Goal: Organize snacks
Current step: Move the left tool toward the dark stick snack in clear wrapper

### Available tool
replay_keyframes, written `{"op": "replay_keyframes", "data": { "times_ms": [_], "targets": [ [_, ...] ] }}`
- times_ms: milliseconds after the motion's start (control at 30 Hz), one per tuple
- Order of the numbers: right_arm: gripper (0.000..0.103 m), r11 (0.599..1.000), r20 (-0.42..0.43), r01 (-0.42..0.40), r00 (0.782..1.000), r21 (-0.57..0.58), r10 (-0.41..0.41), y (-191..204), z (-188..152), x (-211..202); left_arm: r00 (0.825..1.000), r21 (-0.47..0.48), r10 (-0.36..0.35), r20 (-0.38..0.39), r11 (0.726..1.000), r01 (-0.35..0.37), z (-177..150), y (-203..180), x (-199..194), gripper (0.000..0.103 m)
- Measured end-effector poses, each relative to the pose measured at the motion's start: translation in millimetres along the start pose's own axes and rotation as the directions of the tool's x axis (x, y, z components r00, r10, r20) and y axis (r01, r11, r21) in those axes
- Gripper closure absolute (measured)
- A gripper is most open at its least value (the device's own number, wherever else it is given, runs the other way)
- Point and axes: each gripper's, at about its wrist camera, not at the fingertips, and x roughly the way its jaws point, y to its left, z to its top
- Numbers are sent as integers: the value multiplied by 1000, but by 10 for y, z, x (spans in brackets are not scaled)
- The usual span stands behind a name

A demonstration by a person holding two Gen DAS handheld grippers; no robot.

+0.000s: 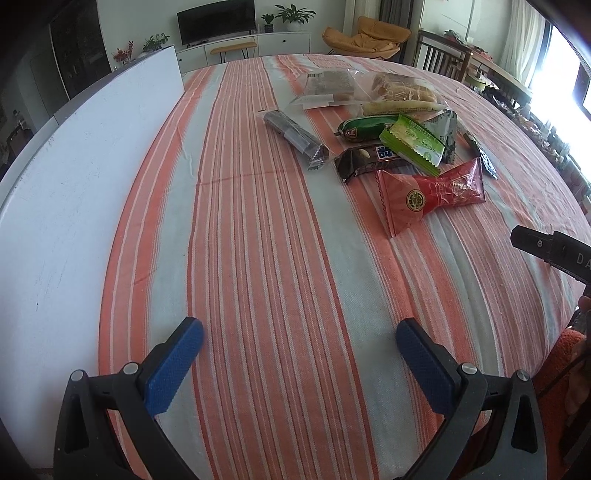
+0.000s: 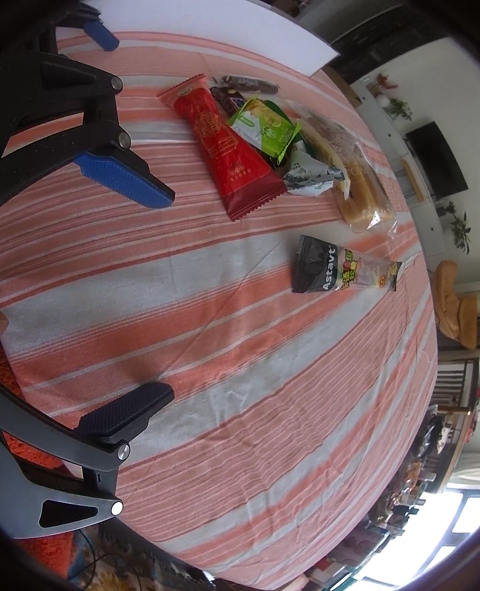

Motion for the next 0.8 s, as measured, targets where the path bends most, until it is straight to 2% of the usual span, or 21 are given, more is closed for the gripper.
{"op": "replay_keyframes", "data": {
  "times_ms": [100, 200, 267, 333, 400, 500, 533, 567, 600, 667, 700, 800],
  "targets": [
    [5, 1000, 6, -9, 1000, 5, 9, -2, 3, 0, 992, -93, -123, -14, 988, 122, 251, 151, -16, 0],
    [5, 1000, 9, -10, 1000, 6, 10, 0, 2, 1, 985, -163, -172, 30, 971, 174, 679, 279, -64, 0],
    [5, 1000, 8, 0, 1000, -1, 1, 18, 5, 9, 986, -162, -157, 53, 973, 164, 990, 298, -17, 0],
    [5, 1000, 4, 12, 1000, -11, -12, 38, 13, 20, 993, -170, -108, 36, 979, 113, 1268, 294, 146, 1],
    [5, 1000, 3, 18, 1000, -17, -18, 46, 10, 23, 995, -194, -102, 13, 976, 103, 1452, 292, 351, 4],
    [5, 1000, 6, 5, 1000, -9, -5, 24, 6, 14, 995, -183, -85, -57, 980, 73, 1535, 246, 648, 20],
    [5, 1000, 8, -2, 1000, -4, 2, 14, 7, 9, 998, -156, -57, -38, 987, 51, 1537, 214, 648, 25],
    [5, 1000, 10, -9, 1000, 1, 9, 3, 6, 4, 999, -125, -27, -20, 992, 25, 1525, 186, 632, 39],
    [5, 1000, 13, -15, 1000, 5, 15, -9, 5, -2, 1000, -103, -3, -30, 995, 0, 1504, 177, 637, 49],
    [5, 1000, 16, -28, 999, 14, 27, -29, 5, -6, 1000, -74, 4, -8, 997, -4, 1433, 222, 583, 82],
    [5, 999, 17, -32, 999, 18, 32, -40, 5, -9, 1000, -72, 1, -14, 997, -2, 1401, 271, 568, 85],
    [5, 999, 19, -29, 999, 18, 29, -29, 7, -5, 999, -68, -24, -34, 997, 22, 1282, 428, 492, 85]
  ]
}}
